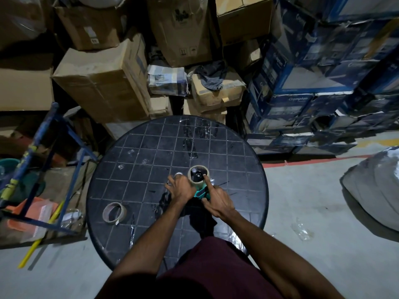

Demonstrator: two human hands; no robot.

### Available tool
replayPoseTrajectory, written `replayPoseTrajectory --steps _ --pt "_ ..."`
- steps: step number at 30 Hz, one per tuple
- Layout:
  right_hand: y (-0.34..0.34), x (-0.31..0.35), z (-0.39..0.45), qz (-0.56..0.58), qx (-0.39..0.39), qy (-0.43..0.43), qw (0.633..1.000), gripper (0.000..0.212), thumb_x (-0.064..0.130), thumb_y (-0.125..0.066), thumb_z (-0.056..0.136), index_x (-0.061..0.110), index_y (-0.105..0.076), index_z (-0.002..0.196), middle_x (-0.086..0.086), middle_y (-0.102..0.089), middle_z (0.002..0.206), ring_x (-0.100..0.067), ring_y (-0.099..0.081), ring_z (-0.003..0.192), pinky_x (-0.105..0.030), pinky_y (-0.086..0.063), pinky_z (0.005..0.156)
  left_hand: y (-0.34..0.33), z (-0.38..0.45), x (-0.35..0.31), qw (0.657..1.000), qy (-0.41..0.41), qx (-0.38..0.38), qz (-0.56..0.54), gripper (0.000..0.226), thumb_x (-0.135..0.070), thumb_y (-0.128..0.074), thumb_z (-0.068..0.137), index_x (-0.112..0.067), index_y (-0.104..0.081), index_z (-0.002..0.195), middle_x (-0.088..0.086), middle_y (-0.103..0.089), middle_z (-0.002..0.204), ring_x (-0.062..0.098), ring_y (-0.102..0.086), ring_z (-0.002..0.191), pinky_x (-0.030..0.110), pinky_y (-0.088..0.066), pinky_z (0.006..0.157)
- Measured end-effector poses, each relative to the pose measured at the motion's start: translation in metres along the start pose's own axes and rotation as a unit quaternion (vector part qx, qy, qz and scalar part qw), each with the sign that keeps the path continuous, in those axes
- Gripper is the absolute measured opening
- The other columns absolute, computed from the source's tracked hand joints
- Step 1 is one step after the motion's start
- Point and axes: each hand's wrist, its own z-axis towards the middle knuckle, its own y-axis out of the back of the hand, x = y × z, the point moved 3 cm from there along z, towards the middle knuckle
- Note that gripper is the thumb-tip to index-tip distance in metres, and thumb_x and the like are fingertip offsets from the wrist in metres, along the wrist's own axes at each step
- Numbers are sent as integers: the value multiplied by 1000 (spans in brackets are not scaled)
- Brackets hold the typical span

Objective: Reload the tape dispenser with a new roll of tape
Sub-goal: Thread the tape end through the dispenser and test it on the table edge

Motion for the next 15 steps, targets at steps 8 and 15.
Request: replayPoseTrajectory --steps 8,15 --pt "7 6 -5 7 -4 -5 1000 93 33 -57 91 28 3 161 -18 -65 113 -29 -64 93 -39 -56 78 0 -1 0 999 -17 23 16 48 -51 -74 73 -14 -66 102 7 -55 134 35 -28 139 60 -26 111" --pt "15 11 -5 74 -33 -26 996 77 26 -58 71 17 -21 138 -7 -65 94 -27 -67 77 -39 -57 65 -4 -1 0 999 -24 23 12 17 -34 -69 75 -20 -72 83 5 -49 143 34 -25 140 60 -22 112"
